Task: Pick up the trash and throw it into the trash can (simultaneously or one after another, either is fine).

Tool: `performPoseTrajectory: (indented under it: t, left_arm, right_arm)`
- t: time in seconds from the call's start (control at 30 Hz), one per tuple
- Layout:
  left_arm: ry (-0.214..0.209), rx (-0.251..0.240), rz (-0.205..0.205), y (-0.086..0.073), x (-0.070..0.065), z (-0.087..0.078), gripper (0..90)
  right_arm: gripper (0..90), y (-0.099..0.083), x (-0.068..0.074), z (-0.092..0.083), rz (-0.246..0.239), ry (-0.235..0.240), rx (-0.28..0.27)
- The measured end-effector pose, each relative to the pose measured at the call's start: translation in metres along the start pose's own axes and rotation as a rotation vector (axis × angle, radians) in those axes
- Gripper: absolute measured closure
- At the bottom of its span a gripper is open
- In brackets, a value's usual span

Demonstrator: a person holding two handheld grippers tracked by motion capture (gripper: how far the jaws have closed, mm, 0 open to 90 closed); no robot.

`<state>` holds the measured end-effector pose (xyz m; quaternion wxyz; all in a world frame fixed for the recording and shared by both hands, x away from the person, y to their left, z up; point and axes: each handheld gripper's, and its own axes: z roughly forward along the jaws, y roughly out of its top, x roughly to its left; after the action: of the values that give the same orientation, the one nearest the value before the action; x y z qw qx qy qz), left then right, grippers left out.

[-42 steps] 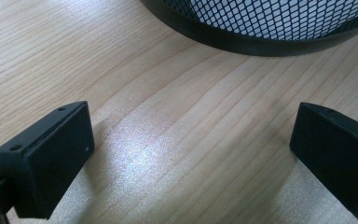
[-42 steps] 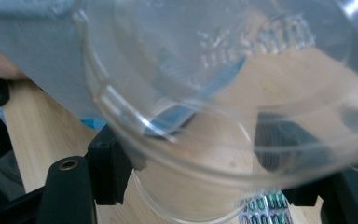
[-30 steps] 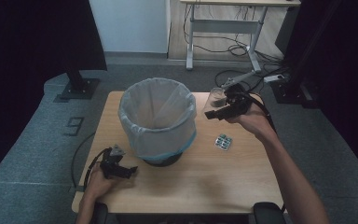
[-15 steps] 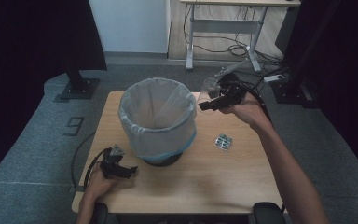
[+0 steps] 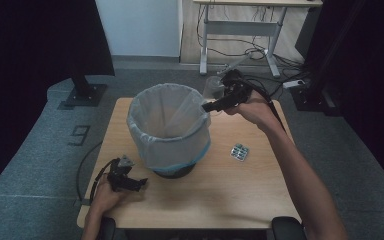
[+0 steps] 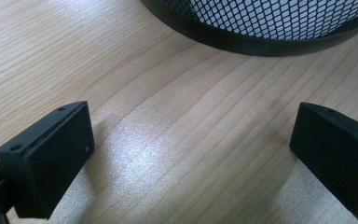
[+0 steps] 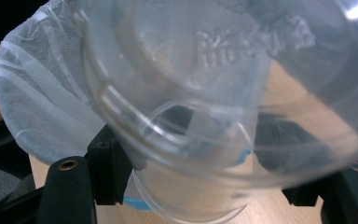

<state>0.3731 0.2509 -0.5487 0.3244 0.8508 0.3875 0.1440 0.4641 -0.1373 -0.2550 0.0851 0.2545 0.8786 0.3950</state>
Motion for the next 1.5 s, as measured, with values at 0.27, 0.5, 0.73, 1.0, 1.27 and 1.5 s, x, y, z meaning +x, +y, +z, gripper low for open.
performPoseTrajectory:
  t: [0.27,0.5,0.73,1.0,1.27,1.5]
  left_arm:
    - [0.000,0.000,0.000,0.000,0.000,0.000,0.0]
    - [0.000,0.000,0.000,0.000,0.000,0.000,0.0]
    - [0.000,0.000,0.000,0.000,0.000,0.000,0.0]
    - [0.000,0.000,0.000,0.000,0.000,0.000,0.0]
    - [-0.001,0.000,-0.001,0.000,0.000,0.000,0.0]
    - [0.000,0.000,0.000,0.000,0.000,0.000,0.0]
  right_arm:
    - [30.4,0.018,0.009,0.014,-0.031,0.012,0.008]
    - [30.4,0.030,0.015,0.026,-0.051,0.025,0.014]
    - [30.4,0.045,0.026,0.044,-0.069,0.045,0.023]
    - [30.4,0.057,0.036,0.068,-0.090,0.058,0.041]
    - [30.4,0.063,0.041,0.089,-0.103,0.072,0.056]
    - [30.0,0.063,0.044,0.113,-0.108,0.070,0.103]
